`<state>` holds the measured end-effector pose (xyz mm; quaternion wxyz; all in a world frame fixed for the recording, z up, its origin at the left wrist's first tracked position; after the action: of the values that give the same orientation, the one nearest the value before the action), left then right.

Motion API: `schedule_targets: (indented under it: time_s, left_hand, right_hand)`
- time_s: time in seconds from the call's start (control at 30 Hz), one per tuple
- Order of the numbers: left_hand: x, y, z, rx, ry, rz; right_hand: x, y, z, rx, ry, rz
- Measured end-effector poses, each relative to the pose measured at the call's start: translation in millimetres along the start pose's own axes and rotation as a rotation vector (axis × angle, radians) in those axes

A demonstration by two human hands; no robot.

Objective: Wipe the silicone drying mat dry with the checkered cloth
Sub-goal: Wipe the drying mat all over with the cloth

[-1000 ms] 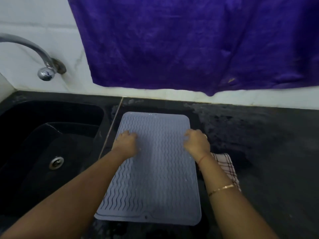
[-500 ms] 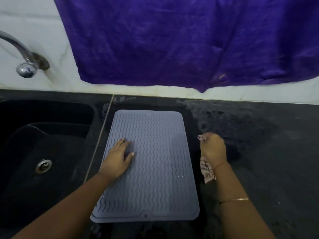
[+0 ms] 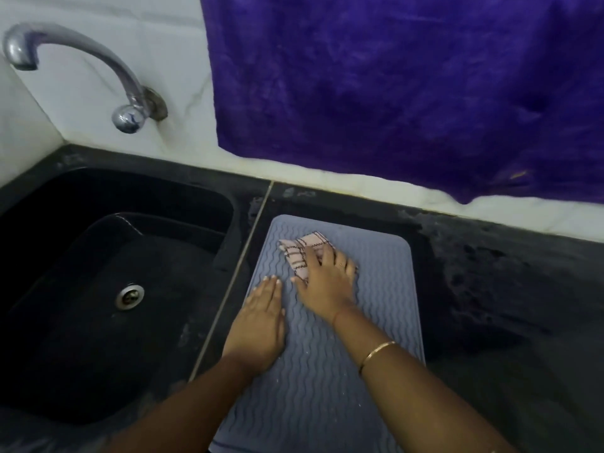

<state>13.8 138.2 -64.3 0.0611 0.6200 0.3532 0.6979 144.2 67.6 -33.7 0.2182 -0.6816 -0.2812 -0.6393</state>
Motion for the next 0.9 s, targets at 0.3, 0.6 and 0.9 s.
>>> schedule_targets:
  time_s: [0.3, 0.6, 0.9]
  left_hand:
    - [1, -1, 3, 0.011, -0.025, 0.043]
    - [-3, -8, 5, 0.046, -0.027, 0.137]
    - [-2, -5, 7, 0.04, -0.04, 0.133]
  right_hand:
    - [12, 12, 70, -0.299, 0.035, -0.072]
    - [28, -24, 112, 0.1, 0.111, -0.227]
    - [43, -6, 99, -0.131, -0.005, -0.143]
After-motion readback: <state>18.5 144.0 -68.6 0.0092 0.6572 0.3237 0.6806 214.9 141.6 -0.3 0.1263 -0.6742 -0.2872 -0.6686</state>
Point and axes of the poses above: each hand's wrist, its own z-axis towards the middle knuckle, its own x-axis out of the back of the hand, y = z × x, the point moved 2 cm from there along z, towards the middle knuckle, and after that the axes turned 15 degrees about -z, right-handed, at the moved point
